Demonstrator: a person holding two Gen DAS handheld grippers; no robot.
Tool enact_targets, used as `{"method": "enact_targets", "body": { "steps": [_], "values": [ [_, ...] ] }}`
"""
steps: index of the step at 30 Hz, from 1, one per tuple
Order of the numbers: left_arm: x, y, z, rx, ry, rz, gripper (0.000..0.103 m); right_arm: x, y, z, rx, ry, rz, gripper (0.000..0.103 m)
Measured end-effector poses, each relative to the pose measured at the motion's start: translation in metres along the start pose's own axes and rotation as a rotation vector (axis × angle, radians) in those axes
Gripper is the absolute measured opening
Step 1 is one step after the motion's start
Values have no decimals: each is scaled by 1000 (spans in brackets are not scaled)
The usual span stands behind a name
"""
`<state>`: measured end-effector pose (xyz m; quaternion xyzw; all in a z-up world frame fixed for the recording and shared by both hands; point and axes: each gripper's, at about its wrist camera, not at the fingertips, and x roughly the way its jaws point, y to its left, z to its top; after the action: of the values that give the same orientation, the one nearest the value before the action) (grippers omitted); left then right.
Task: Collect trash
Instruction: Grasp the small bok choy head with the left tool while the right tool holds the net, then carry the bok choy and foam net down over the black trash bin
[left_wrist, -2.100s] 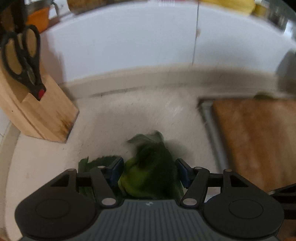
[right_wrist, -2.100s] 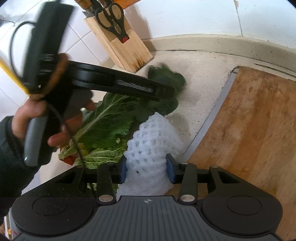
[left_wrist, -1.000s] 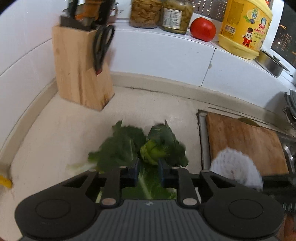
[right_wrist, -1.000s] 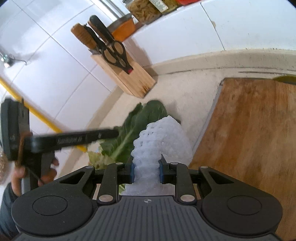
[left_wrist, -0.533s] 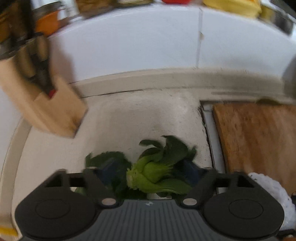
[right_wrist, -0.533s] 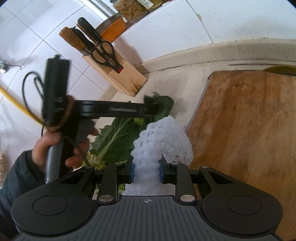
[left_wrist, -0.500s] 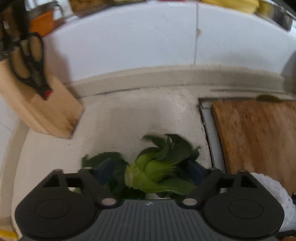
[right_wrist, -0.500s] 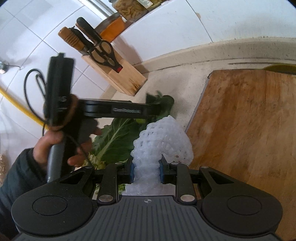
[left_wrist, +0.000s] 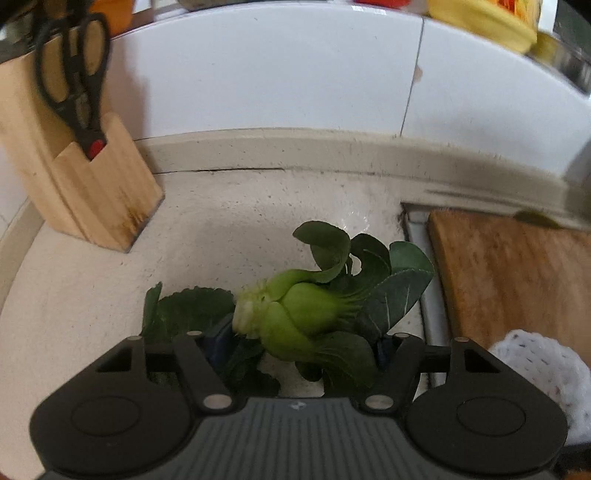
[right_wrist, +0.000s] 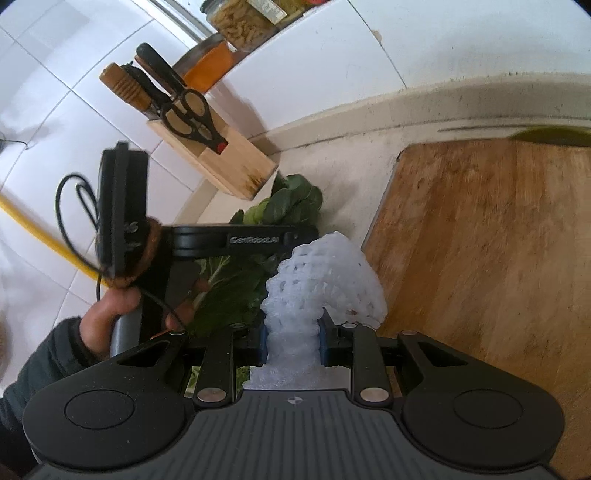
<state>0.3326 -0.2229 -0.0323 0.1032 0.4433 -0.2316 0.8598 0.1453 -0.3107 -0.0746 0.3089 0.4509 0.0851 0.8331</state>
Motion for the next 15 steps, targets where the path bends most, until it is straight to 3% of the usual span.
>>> {"method": "enact_targets", "body": {
  "steps": [5,15],
  "values": [
    [-30,4,-6,-53,-42,-18,62,-8,4,3,-13,-30,3,31],
    [-113,20,-61,-134,-129,7,62,-19,42,-6,-97,-44,4,31]
  ]
}}
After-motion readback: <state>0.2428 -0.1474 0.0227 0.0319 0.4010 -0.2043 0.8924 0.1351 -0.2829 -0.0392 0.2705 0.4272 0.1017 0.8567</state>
